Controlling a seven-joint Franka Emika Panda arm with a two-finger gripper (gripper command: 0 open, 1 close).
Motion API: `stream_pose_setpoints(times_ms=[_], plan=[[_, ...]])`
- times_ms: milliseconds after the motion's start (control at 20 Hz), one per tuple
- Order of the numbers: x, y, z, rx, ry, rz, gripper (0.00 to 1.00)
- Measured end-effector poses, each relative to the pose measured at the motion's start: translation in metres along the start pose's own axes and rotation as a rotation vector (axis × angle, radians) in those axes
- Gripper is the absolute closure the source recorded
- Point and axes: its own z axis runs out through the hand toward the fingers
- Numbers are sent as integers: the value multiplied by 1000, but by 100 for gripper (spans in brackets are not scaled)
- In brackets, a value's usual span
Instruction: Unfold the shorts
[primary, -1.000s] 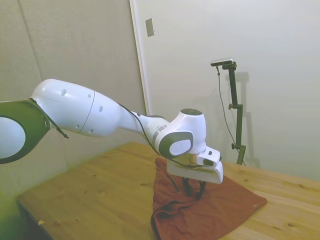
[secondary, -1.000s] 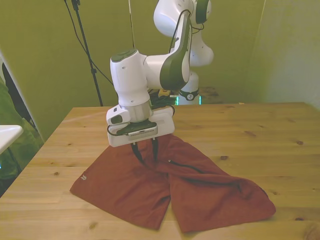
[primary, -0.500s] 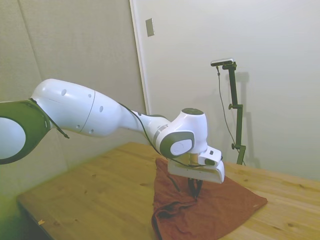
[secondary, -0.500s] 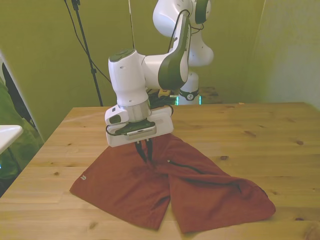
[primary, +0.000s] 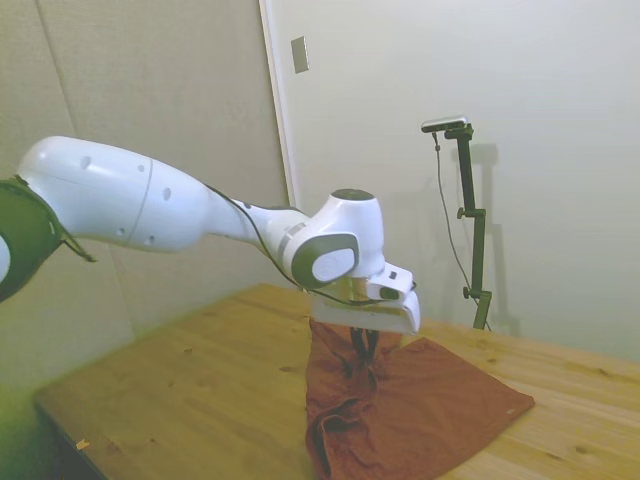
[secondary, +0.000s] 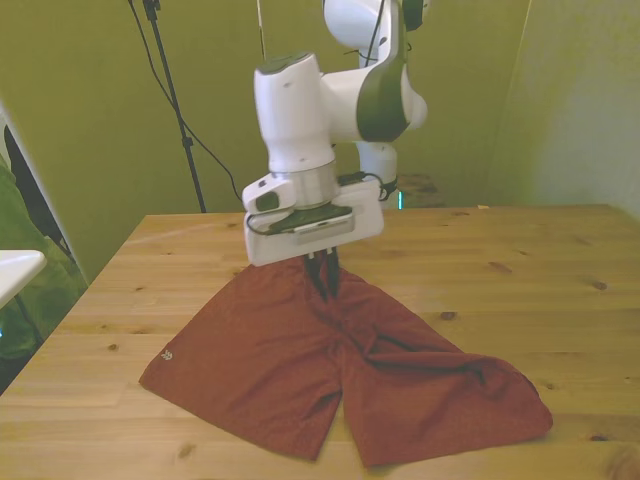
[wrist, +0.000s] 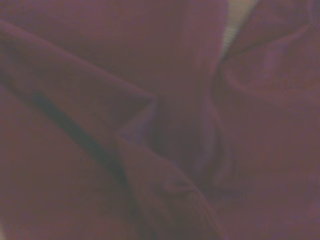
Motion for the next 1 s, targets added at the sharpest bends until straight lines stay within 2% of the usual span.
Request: stream_pose_setpoints(times_ms=[250, 400, 700, 1000], plan=[[-82, -74, -21, -53, -5, -60, 100], [-130, -98, -28, -59, -11, -87, 100], [-202, -115, -18, -81, -52, -148, 100], [-237, -111, 1, -126, -90, -183, 100]])
